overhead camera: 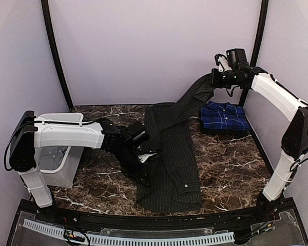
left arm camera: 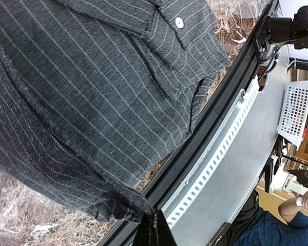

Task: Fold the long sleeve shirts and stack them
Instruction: Fold the 1/3-folded shirt at the center of the board.

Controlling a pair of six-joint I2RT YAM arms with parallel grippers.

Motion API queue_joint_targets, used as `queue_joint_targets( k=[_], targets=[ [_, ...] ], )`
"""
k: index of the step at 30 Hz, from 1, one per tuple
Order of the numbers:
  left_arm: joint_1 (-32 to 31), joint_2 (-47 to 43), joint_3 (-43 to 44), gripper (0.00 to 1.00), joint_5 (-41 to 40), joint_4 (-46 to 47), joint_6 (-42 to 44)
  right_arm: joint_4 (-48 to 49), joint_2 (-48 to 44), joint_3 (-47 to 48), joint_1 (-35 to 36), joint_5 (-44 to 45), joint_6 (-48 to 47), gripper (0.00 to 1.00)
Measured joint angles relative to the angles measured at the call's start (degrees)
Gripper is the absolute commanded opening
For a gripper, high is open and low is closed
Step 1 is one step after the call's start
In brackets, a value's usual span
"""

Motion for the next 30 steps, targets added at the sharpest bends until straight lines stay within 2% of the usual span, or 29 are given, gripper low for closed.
queue_joint_targets(
  k=[16, 22, 30],
  targets=[
    [-1.07, 4.81, 3.26, 0.0, 5.18, 0.28, 0.72, -0.15, 0.0, -0.22, -0.63, -1.88, -0.31, 0.0],
    [-1.14, 6.95, 7.06, 0.0, 6.93, 0.76, 0.72, -0.83, 0.02, 0.76, -0.63, -3.39, -0.28, 0.0],
    [-1.62, 8.17, 8.41, 0.0, 9.11, 1.18, 0.74, -1.62, 2.82, 6.8, -0.61, -5.49, -0.24, 0.0]
  ],
)
